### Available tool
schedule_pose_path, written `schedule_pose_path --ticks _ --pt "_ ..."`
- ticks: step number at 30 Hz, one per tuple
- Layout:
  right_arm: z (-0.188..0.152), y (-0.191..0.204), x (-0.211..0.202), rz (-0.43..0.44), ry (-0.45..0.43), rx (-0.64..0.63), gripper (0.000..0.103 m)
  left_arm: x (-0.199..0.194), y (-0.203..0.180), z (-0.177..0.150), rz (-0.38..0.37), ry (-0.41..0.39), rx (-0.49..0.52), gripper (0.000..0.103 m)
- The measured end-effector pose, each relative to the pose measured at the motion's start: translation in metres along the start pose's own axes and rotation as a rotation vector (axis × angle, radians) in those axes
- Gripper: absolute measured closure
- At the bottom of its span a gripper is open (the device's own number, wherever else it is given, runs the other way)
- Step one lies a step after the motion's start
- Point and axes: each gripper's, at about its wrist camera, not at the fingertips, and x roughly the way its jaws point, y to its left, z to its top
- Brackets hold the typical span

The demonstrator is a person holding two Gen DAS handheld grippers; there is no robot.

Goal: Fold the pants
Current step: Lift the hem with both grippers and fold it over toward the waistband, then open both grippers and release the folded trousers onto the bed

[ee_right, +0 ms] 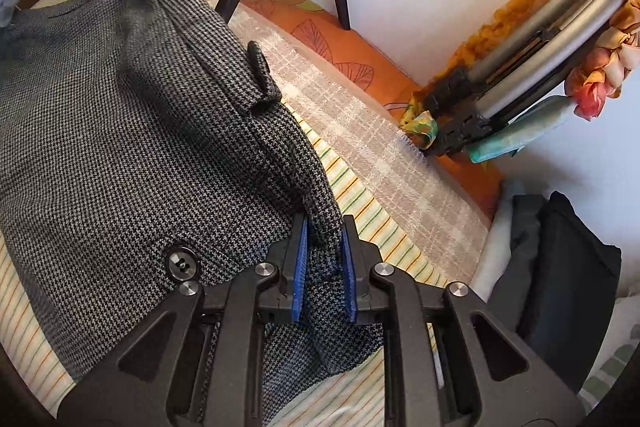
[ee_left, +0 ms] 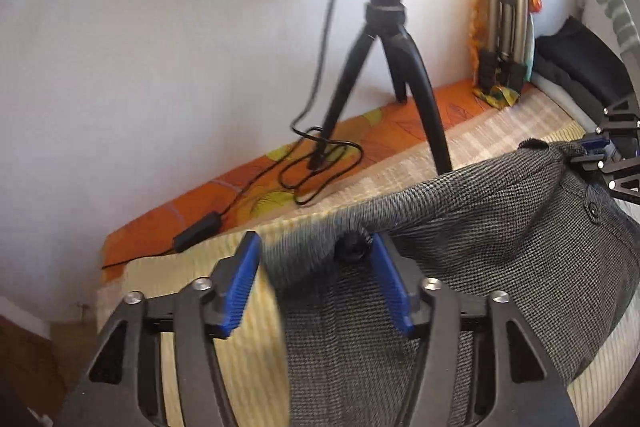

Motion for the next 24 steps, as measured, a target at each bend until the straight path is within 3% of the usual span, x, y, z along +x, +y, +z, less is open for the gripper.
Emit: schedule_pose_path --ticks 2,4,7,8,11,16,19,24 --pt "0.001 0.0 0.002 -0.008 0.007 0.005 0.087 -0.011 0.017 -0.004 0.064 -0.024 -0.018 0.044" --pt "0.001 -0.001 0.005 -0.006 0.012 0.003 0.087 -0.009 0.032 -0.004 0.06 0.002 -0.074 0.044" --pt "0.001 0.0 -0.003 -0.019 -0.01 0.017 0.086 -0.025 0.05 -0.01 0.109 -0.022 -0.098 0.044" --pt "0.001 -0.001 -0.006 -0.029 -0.018 0.021 0.08 -0.034 0.054 -0.014 0.108 -0.035 -0.111 0.044" --pt "-0.001 -0.01 -0.018 -0.047 -0.029 0.064 0.057 -0.054 0.061 -0.032 0.09 -0.048 -0.162 0.044" --pt "-0.02 -0.028 -0.062 -0.056 -0.105 0.221 0.055 -0.087 0.053 -0.068 0.044 -0.065 -0.199 0.044" --pt "-0.041 -0.017 -0.101 -0.028 -0.177 0.27 0.054 -0.105 0.044 -0.093 0.019 -0.07 -0.204 0.044" --pt "-0.079 0.029 -0.147 0.123 -0.252 0.32 0.048 -0.117 0.034 -0.13 -0.039 -0.029 -0.22 0.044"
